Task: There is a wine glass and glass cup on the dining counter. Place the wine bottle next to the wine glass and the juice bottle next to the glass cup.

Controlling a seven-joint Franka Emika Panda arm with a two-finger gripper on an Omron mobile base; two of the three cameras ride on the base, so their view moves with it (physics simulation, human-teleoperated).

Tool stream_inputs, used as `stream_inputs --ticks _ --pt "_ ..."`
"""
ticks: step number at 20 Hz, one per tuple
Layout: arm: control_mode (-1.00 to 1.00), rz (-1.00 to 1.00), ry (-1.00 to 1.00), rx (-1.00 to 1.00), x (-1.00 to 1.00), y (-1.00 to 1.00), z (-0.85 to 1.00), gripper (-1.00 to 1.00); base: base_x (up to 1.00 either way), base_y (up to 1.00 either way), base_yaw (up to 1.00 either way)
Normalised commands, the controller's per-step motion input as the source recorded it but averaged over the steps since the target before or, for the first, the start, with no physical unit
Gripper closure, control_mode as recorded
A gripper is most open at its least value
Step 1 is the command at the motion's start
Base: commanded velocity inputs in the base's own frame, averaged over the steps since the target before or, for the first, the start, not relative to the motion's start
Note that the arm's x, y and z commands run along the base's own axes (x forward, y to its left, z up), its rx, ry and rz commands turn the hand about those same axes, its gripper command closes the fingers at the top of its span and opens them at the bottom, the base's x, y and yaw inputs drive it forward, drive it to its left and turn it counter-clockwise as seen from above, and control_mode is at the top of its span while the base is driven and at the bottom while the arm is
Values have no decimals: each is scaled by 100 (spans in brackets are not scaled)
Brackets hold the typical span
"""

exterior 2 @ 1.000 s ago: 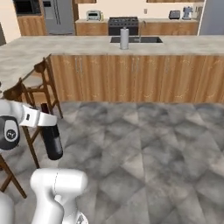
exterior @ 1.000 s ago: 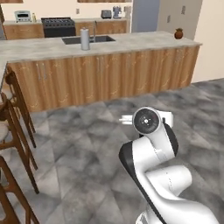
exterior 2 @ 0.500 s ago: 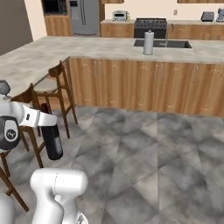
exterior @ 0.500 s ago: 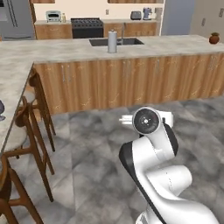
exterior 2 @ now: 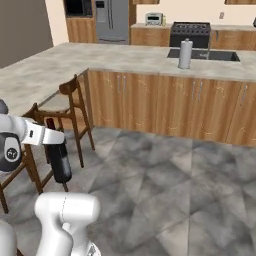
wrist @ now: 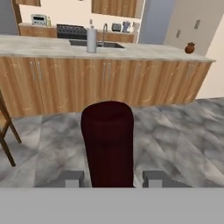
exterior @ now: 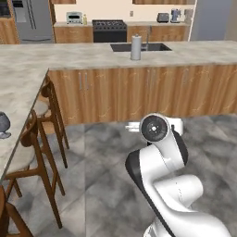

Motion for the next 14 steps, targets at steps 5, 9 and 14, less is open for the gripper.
stream_inputs --ticks 5,9,14 --pt "100 0 0 0 0 0 0 100 54 -25 31" --pt "100 0 0 0 0 0 0 100 52 -21 37" --pt "100 0 0 0 0 0 0 100 48 -23 37"
